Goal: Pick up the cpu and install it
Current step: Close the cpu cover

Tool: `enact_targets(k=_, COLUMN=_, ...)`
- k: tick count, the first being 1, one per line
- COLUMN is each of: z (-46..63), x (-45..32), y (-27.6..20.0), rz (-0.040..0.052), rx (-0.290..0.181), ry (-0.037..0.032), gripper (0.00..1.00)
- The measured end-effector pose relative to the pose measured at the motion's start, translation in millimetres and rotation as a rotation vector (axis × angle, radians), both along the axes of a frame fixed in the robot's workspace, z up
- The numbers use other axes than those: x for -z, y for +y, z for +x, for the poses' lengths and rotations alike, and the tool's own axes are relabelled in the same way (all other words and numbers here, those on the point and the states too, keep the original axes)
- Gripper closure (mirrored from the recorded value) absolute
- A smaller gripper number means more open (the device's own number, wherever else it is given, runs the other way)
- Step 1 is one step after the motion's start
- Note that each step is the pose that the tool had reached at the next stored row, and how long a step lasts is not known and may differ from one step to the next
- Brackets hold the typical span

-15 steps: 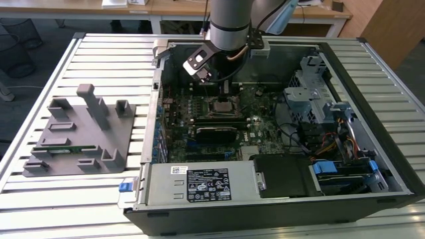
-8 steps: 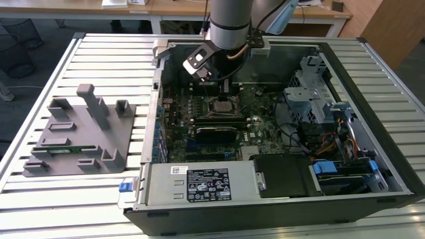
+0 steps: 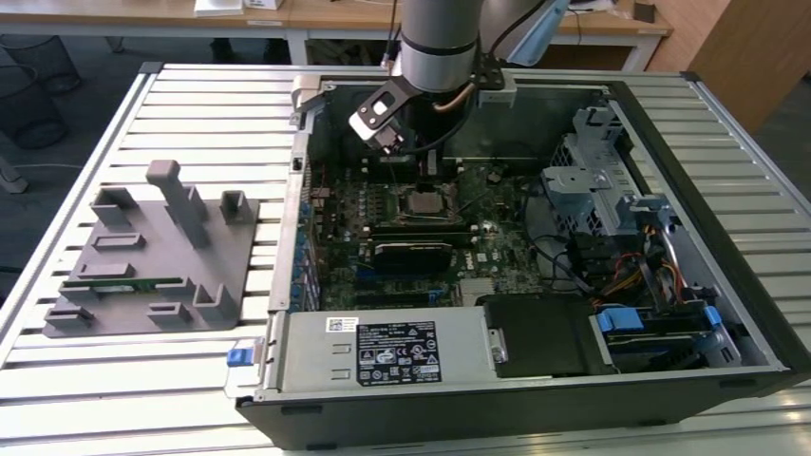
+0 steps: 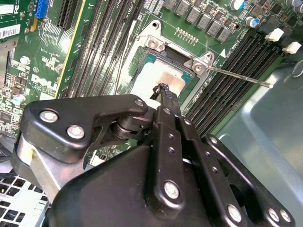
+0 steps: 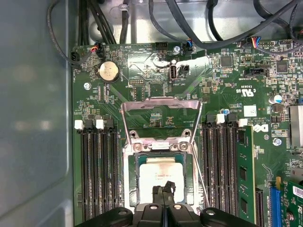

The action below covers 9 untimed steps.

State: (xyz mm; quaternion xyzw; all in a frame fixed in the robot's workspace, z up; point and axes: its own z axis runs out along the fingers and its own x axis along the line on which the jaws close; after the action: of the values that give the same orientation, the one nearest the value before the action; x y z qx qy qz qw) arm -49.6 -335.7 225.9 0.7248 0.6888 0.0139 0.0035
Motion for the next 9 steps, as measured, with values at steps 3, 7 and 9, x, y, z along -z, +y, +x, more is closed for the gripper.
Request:
enact_targets(k=3, z=0.0, x=-0.3, y=0.0, rz=-0.0001, rx=0.0, ry=0.0001, gripper=0.89)
enact_targets(k=7, z=0.0, x=-2.0, y=0.0, rz=-0.0002, rx=0.0, ry=0.0001, gripper=0.89)
enact_targets(k=9, z=0.0, x=-3.9, y=0.0, rz=-0.0002, rx=0.0, ry=0.0001, gripper=0.89)
